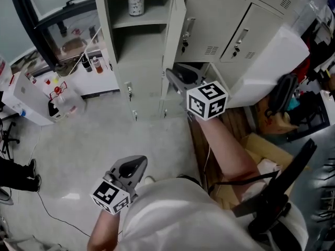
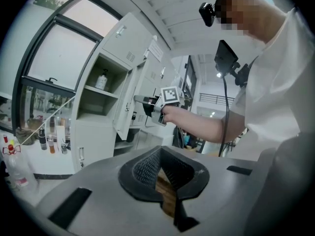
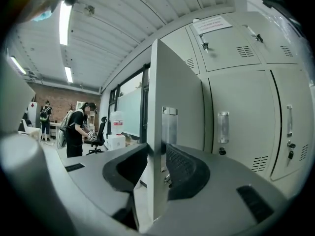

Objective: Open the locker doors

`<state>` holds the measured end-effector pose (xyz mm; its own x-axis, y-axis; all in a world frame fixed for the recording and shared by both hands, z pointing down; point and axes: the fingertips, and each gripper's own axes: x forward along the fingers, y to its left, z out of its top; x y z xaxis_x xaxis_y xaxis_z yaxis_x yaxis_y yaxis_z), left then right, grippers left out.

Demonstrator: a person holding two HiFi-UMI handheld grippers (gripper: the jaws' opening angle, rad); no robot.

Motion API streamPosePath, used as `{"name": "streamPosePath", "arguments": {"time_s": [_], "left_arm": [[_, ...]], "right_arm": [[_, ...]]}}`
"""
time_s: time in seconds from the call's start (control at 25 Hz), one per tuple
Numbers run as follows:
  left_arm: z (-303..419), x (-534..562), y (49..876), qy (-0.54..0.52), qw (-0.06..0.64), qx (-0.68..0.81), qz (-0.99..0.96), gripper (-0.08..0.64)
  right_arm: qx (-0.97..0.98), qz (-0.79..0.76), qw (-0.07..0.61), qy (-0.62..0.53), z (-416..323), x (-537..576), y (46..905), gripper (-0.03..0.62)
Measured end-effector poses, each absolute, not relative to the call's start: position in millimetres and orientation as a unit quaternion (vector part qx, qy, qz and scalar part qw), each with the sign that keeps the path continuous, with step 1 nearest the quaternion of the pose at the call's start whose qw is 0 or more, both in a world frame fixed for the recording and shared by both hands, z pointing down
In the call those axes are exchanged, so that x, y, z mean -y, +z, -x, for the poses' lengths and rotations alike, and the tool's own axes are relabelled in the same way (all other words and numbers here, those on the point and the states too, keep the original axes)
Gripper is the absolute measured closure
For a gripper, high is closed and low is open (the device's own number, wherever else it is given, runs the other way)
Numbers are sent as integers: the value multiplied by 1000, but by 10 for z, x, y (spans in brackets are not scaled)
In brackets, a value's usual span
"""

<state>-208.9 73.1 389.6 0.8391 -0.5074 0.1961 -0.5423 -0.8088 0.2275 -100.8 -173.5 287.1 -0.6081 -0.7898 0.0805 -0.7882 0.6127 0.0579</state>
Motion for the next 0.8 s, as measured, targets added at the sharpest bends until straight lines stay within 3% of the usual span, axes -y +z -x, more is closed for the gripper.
{"name": "streamPosePath", "arguments": {"time_s": [0.36, 0.8], "left_arm": [[1202, -779, 3762, 55, 134, 286, -947, 549], [799, -951, 3770, 63, 139, 331, -931, 549]], "right_arm": [[910, -410, 59, -12, 585, 1677, 2875, 495], [922, -384, 56, -17, 346, 1674, 2882, 503]]}}
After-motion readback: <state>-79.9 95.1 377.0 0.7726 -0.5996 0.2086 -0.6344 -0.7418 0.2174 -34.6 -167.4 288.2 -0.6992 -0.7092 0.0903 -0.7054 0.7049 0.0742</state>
